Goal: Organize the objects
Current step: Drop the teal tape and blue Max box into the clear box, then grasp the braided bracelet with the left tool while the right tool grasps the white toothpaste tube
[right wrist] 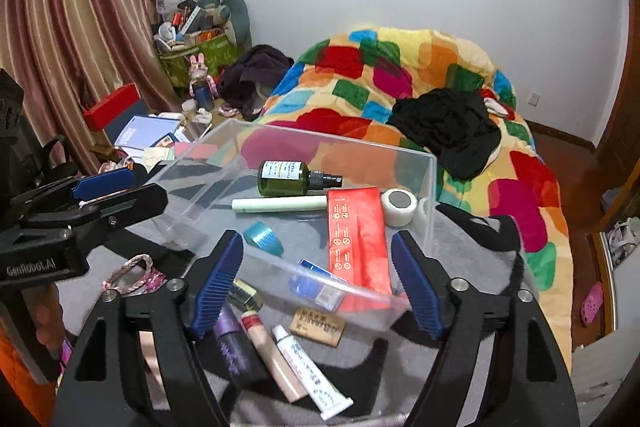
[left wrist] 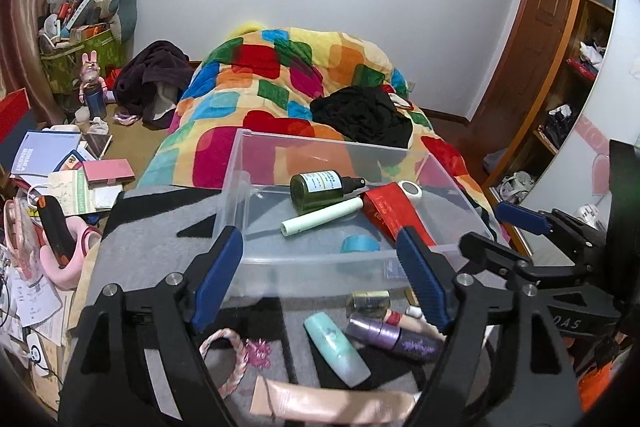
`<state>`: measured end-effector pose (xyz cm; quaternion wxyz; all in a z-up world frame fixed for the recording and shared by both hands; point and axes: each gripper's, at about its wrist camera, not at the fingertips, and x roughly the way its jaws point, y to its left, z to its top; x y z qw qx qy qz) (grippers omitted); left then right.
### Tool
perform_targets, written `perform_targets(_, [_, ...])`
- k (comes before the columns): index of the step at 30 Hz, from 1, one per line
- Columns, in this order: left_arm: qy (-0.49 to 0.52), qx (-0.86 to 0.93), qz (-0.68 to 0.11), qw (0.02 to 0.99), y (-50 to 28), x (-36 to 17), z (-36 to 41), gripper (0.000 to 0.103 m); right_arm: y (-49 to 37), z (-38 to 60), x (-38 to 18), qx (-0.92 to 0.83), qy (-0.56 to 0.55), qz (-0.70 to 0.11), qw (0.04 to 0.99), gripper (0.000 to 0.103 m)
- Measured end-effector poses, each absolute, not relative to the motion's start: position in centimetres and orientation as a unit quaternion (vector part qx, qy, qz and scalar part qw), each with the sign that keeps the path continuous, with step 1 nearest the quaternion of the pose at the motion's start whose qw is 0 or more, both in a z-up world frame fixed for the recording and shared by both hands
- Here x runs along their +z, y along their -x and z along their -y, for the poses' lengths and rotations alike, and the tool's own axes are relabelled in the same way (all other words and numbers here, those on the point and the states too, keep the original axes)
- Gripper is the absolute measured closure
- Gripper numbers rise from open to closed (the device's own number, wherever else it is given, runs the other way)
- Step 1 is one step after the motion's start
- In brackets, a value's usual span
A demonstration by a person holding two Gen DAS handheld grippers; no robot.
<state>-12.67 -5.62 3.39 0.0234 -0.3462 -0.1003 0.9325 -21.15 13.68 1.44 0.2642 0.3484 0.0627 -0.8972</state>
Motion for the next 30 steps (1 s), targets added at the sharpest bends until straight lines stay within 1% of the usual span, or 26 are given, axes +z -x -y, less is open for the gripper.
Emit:
perform_targets(7, [0.353, 0.931, 0.091, 0.013, 10.5, 2.9, 6.4, 0.023, 19.1, -15.0, 1.4, -0.9, -0.341, -0.055, 0.266, 0.027])
perform_targets(11, [0.368, 0.927, 0.078, 0.003, 9.4, 1.5, 6.6, 0.022, 18.5, -15.6, 0.5, -0.897, -0.348, -0.052, 0.268, 0.027])
perform_targets(19, [0.407, 0.909, 0.086, -0.024, 8.3, -2.0, 9.0, 0.023, 18.3, -17.5, -2.6, -0.888, -0.378, -0.057, 0.255, 0.027])
perform_targets(24, [0.432, 0.896, 0.099, -0.035, 7.5, -3.9, 10.8, 0.035, 18.3, -18.3, -4.3, -0.878, -0.397, -0.063, 0.258, 0.027])
perform_targets(27, [0.443, 0.891, 0.096, -0.034, 7.2, -4.7, 11.2, 0.036, 18.4, -18.4, -5.1, -0.871, -0.41, -0.064, 0.264, 0.028])
perform_targets(30, [0.449, 0.888, 0.095, -0.022, 6.6, -5.1, 10.9, 0.036, 18.4, -18.0, -5.8, -0.865, -0.417, -0.075, 0.268, 0.033])
